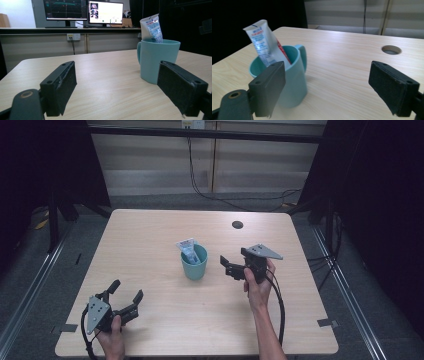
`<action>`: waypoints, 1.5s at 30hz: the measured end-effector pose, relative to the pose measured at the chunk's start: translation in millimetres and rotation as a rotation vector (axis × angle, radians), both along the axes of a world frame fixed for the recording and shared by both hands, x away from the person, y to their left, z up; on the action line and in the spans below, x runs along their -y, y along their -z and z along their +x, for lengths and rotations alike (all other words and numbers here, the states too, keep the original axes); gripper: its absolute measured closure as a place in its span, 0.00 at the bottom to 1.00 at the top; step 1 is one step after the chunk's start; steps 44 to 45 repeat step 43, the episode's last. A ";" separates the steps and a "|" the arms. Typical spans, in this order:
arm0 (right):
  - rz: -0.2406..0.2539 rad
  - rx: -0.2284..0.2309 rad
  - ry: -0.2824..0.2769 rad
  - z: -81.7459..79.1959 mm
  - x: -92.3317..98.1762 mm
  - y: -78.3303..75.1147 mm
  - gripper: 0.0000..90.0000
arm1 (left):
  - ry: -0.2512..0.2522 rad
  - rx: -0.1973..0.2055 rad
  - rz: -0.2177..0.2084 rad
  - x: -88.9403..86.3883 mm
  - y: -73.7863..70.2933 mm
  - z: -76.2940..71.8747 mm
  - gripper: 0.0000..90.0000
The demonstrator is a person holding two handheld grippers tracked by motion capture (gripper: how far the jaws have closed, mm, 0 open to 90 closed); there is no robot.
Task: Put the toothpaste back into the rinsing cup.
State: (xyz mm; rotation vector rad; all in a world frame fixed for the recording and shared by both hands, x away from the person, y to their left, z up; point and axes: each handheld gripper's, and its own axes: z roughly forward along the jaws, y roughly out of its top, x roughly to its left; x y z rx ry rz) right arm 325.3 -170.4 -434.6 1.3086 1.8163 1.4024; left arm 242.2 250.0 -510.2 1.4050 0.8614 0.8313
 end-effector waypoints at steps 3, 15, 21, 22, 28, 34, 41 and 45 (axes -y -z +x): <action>-0.024 0.012 0.046 -7.0 12.9 2.1 0.15 | 0.000 0.000 0.000 0.0 0.0 0.0 0.18; -0.062 0.102 0.181 -38.1 49.4 29.0 0.15 | -0.002 0.001 0.002 0.0 0.0 0.0 0.18; -0.093 0.138 0.266 -55.0 69.0 45.9 0.15 | -0.002 0.001 0.001 0.1 0.0 -0.1 0.18; -0.092 0.143 0.272 -57.6 71.1 47.9 0.15 | -0.004 0.001 0.005 -0.1 -0.1 -0.1 0.18; -0.109 0.179 0.299 -74.1 76.8 60.2 0.15 | -0.003 0.001 0.000 0.3 0.0 -0.1 0.18; -0.098 0.218 0.306 -84.7 80.5 72.4 0.15 | -0.008 0.000 0.001 0.4 0.0 -0.1 0.18; -0.011 0.307 0.280 -94.7 85.1 75.3 0.15 | -0.006 0.000 0.001 0.3 0.0 -0.2 0.18; -0.029 0.366 0.264 -99.3 83.3 76.9 0.15 | -0.003 0.001 0.004 0.2 0.0 -0.2 0.18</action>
